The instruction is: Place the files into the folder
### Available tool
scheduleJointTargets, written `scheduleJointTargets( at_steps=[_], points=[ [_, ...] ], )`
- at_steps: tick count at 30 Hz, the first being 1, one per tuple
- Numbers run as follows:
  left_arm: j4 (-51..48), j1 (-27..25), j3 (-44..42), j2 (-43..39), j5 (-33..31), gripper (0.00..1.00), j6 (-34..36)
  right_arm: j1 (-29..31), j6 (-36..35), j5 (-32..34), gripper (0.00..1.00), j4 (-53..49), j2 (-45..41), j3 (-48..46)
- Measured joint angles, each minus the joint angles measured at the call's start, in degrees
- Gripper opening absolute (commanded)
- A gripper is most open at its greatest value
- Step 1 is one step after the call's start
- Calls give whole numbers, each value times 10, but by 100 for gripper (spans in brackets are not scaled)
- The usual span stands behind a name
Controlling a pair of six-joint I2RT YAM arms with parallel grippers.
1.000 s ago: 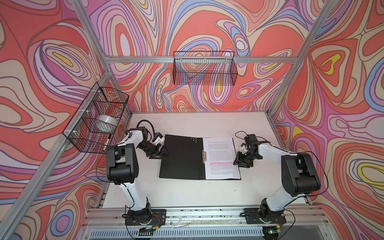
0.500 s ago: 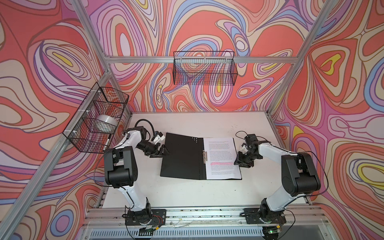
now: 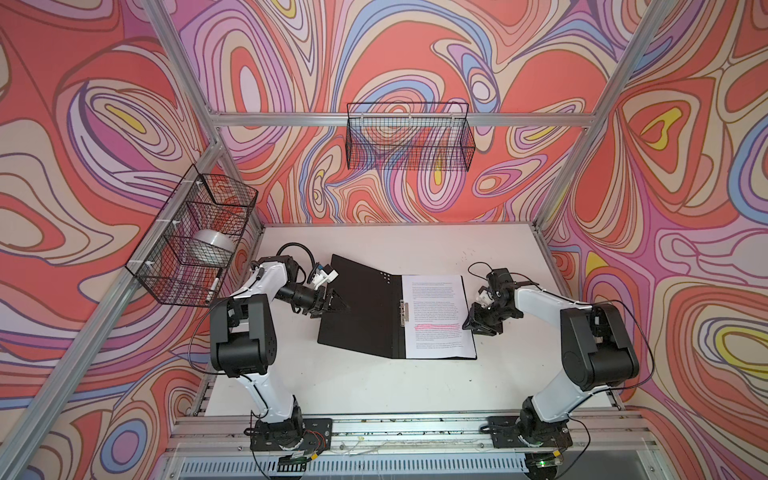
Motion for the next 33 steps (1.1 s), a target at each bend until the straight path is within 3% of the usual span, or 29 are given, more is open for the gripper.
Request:
scheduleJointTargets(
  at_steps=[20, 33],
  points=[
    [-47, 0, 24, -68, 1, 69, -1, 0, 1, -10, 41, 1, 0, 0],
    [-86, -11, 64, -77, 15, 71, -7, 4, 2, -21, 41, 0, -2, 26]
  ],
)
